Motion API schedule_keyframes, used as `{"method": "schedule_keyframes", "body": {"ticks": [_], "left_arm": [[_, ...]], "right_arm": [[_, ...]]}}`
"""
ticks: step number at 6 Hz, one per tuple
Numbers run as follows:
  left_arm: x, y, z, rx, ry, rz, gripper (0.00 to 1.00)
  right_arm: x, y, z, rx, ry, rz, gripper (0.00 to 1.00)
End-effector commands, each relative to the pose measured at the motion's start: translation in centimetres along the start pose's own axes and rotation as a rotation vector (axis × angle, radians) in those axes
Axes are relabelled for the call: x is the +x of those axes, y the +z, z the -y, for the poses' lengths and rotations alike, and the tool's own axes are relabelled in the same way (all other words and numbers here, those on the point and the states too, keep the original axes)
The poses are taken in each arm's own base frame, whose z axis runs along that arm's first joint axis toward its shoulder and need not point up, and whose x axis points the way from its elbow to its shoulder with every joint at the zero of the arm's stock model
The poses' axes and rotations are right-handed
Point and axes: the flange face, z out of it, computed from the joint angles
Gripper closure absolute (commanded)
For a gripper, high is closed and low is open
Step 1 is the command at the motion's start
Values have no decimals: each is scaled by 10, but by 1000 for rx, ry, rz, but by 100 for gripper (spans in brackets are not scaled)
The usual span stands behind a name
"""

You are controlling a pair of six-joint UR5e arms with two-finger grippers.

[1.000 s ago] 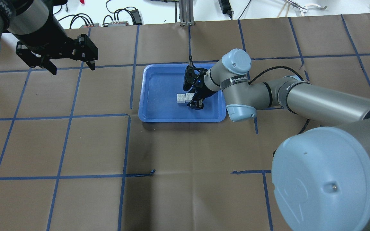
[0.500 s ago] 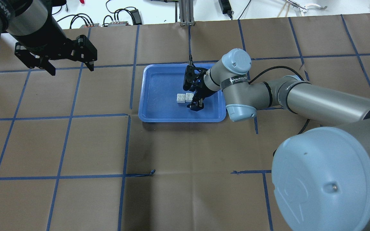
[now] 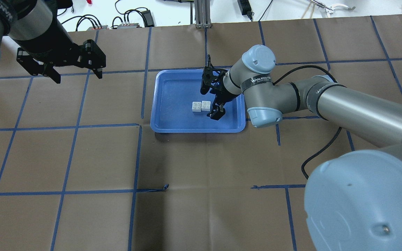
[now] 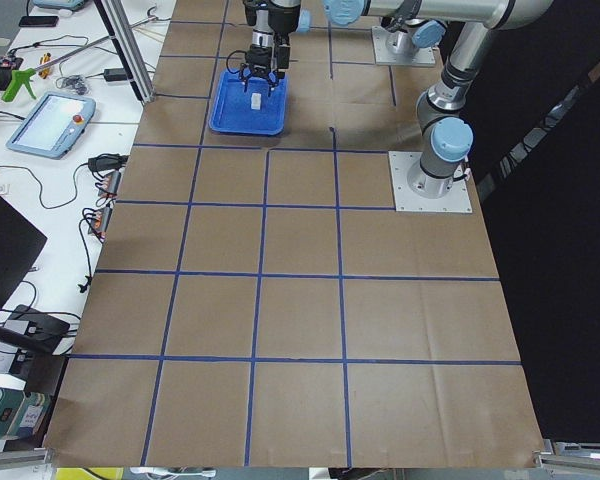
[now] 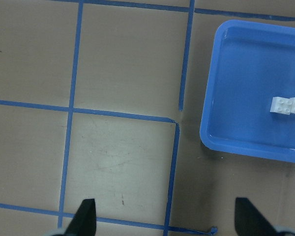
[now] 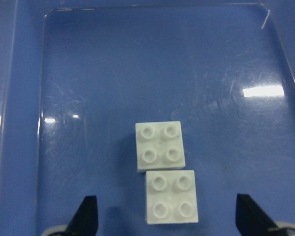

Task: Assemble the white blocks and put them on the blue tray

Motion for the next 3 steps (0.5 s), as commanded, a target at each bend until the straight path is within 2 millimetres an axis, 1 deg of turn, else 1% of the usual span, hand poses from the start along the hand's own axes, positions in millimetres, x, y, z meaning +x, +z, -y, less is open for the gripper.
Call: {"method": "schedule_keyframes", "body": {"ticks": [1, 2, 3], "left_arm": [[0, 0, 0, 1, 1, 0, 1], [0, 0, 0, 1, 1, 0, 1], [0, 0, 0, 1, 0, 0, 1]], "right_arm": [[-11, -62, -2, -106, 53, 44, 0], [-9, -98, -18, -169, 102, 39, 0], [-6, -146, -45, -221, 176, 25, 0]]}}
